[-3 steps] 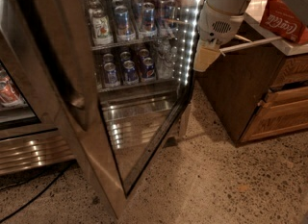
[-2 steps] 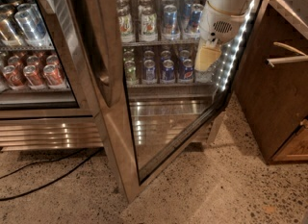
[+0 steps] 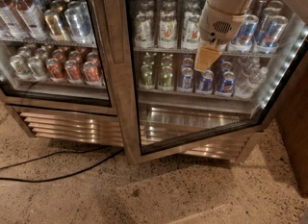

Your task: Close right fridge door

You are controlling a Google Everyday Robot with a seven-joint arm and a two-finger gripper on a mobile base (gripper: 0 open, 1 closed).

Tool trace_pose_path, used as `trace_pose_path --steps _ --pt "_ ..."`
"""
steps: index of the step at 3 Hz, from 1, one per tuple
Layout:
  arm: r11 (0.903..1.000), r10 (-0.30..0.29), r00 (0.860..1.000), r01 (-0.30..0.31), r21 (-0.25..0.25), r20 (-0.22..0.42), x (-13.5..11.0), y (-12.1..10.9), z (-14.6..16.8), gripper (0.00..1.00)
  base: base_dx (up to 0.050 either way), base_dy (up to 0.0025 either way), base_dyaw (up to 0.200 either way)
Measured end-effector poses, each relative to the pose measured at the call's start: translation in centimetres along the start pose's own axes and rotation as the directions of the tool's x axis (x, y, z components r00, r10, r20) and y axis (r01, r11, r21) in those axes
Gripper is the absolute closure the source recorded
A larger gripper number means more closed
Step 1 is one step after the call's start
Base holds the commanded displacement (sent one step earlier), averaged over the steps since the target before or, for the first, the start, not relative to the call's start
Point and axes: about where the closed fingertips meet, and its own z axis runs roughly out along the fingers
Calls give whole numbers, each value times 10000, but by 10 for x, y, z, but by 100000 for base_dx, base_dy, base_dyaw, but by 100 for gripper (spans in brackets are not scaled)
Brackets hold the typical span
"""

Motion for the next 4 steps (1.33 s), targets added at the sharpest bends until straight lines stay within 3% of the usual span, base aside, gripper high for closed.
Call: trace_pose_path --steps 4 --pt "10000 0 10000 0 0 0 0 0 0 100 5001 0 -12"
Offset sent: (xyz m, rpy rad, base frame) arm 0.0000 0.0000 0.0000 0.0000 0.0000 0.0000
